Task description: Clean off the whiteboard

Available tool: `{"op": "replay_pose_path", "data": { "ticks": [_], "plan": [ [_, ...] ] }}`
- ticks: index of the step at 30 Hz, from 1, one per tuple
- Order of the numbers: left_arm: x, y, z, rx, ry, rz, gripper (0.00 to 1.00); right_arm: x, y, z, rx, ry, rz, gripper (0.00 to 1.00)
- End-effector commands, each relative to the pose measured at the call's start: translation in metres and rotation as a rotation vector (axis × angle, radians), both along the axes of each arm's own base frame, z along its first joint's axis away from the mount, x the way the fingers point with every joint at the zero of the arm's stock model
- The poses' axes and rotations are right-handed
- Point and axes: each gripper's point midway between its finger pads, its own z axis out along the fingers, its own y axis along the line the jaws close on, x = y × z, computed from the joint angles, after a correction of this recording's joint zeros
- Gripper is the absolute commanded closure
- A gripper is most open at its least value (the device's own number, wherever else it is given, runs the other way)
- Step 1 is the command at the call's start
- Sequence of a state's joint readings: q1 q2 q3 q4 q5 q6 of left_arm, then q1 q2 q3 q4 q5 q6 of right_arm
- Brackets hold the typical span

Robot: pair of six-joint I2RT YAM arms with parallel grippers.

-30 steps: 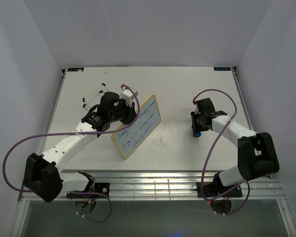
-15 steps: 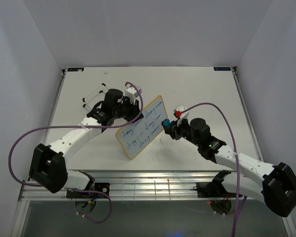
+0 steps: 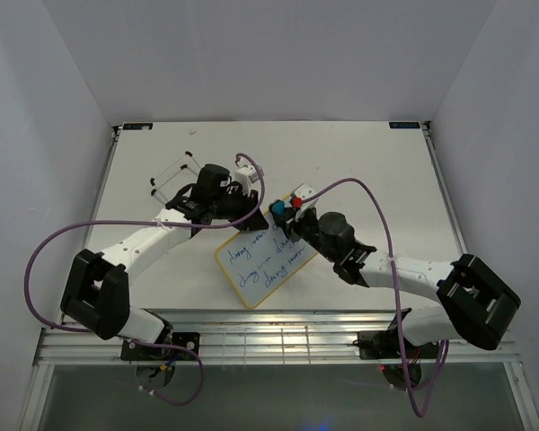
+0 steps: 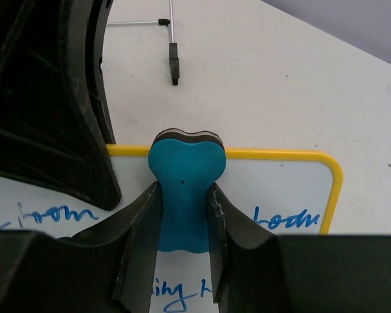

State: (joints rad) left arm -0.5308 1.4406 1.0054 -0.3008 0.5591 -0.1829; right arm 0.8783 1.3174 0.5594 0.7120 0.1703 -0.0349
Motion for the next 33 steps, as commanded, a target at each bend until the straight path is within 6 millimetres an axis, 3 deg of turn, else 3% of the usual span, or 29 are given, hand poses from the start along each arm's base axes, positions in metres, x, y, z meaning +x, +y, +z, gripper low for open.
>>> {"op": "replay_pose_path", "data": {
  "ticks": [1, 5, 10, 17, 22, 26, 29, 33],
  "plan": [
    [-0.021, 0.014, -0.028, 0.089, 0.088, -0.009, 1.0, 0.021, 0.009, 0.046, 0.089, -0.092, -0.088, 0.82],
    [-0.018, 0.015, -0.027, 0.093, 0.076, 0.001, 1.0, 0.019, 0.02, 0.023, 0.025, -0.001, -0.086, 0.82],
    [-0.012, 0.02, -0.029, 0.111, 0.06, 0.032, 1.0, -0.004, 0.033, -0.017, -0.035, 0.168, -0.006, 0.83],
    [-0.007, 0.023, -0.023, 0.096, 0.046, 0.056, 1.0, -0.042, 0.021, -0.078, -0.103, 0.302, -0.003, 0.83],
    [-0.005, 0.024, -0.02, 0.083, 0.039, 0.061, 1.0, -0.058, 0.011, -0.109, -0.142, 0.349, -0.026, 0.84],
    [-0.008, 0.022, -0.02, 0.074, 0.042, 0.035, 1.0, -0.053, -0.003, -0.124, -0.17, 0.356, -0.099, 0.84],
    [-0.012, 0.02, -0.021, 0.068, 0.049, 0.005, 1.0, -0.036, -0.005, -0.115, -0.172, 0.331, -0.165, 0.84],
    [-0.018, 0.019, -0.022, 0.064, 0.058, -0.032, 1.0, 0.002, -0.018, -0.103, -0.159, 0.349, -0.256, 0.84]
  ]
}}
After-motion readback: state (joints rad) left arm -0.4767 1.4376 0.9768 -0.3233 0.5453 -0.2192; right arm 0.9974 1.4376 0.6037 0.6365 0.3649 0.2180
